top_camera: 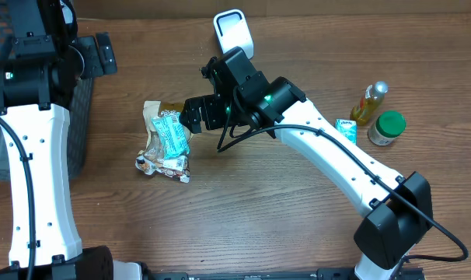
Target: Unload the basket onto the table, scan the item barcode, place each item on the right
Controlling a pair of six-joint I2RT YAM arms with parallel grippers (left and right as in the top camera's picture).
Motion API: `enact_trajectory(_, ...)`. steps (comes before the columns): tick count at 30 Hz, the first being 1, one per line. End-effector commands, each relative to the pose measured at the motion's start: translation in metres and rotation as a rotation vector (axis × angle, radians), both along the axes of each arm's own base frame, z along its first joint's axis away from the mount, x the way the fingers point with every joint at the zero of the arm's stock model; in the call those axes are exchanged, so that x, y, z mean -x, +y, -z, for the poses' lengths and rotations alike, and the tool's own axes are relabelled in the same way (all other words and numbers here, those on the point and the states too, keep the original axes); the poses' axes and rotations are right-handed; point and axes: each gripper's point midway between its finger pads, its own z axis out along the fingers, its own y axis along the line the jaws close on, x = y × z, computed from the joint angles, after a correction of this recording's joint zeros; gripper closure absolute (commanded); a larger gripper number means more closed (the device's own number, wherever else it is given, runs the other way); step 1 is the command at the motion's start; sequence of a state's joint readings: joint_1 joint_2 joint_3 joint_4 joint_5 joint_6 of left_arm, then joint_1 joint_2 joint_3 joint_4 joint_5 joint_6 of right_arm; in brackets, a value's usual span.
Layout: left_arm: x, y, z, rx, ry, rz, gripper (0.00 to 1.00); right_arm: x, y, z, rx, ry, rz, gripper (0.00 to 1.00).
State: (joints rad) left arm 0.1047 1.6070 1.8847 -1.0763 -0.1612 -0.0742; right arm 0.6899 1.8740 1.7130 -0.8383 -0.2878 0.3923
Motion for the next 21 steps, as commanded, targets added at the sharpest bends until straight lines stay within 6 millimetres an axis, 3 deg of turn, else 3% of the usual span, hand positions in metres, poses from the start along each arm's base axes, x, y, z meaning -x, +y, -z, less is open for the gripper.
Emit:
enact_trajectory(1, -0.0013, -0.0003, 0.0009, -0.009, 0.004, 0.012, 0.00, 0.0012, -0.0006, -0.0031, -0.002, -0.007, 0.004, 0.00)
enact_trajectory(21, -0.0013, -0.0003, 0.0009, -0.009, 0.004, 0.012, 0.00, -0.0048, 0.0044, -0.0091, -0.029, -0.039, 0.004, 0.00)
